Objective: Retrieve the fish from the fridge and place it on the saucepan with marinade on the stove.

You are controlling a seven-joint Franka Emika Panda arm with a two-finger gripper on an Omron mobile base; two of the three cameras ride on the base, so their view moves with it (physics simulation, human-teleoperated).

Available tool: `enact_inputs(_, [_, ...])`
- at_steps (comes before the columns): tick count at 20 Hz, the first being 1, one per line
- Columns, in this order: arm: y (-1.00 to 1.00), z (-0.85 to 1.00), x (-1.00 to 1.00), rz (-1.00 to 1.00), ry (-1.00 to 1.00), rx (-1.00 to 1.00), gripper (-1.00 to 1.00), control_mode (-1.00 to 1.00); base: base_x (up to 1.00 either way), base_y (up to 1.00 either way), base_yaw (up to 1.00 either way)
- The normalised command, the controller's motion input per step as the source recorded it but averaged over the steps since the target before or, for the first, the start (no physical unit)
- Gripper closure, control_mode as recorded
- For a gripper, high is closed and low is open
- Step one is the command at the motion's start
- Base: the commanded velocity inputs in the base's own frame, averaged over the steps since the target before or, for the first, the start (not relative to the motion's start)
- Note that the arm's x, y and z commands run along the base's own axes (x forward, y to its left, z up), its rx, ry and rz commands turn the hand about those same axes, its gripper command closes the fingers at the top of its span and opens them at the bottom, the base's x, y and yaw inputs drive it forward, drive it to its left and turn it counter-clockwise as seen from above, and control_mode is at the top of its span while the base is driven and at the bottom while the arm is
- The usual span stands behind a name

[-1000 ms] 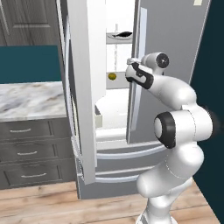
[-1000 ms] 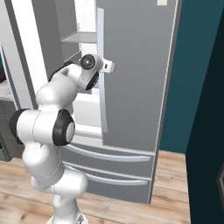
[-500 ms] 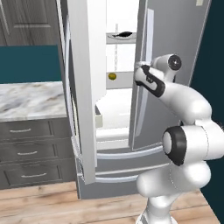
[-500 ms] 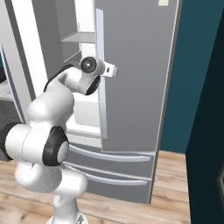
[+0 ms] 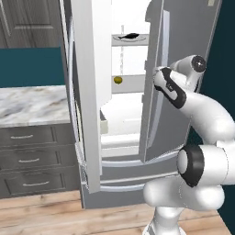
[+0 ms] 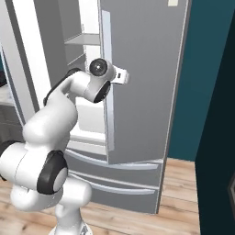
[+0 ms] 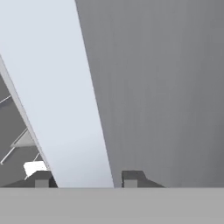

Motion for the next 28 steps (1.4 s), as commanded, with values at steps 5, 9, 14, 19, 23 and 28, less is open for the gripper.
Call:
enact_inputs(5, [-0.44, 0.0, -0.31, 0.0, 0.01, 0.0, 1.0, -1.0, 0.0, 0.0, 0.0])
enact_inputs(9, [-0.43, 0.0, -0.36, 0.02, 0.0, 0.0, 1.0, -1.0, 0.0, 0.0, 0.0])
enact_inputs(14, [-0.63, 0.0, -0.41, 0.03, 0.0, 0.0, 1.0, -1.0, 0.0, 0.0, 0.0])
enact_inputs(19, [-0.72, 0.0, -0.42, 0.05, 0.0, 0.0, 1.0, -1.0, 0.0, 0.0, 0.0])
enact_inputs(23, [-0.66, 0.0, -0.35, 0.07, 0.0, 0.0, 1.0, -1.0, 0.0, 0.0, 0.0])
enact_inputs(28, [-0.59, 0.0, -0.22, 0.08, -0.01, 0.0, 1.0, -1.0, 0.0, 0.0, 0.0])
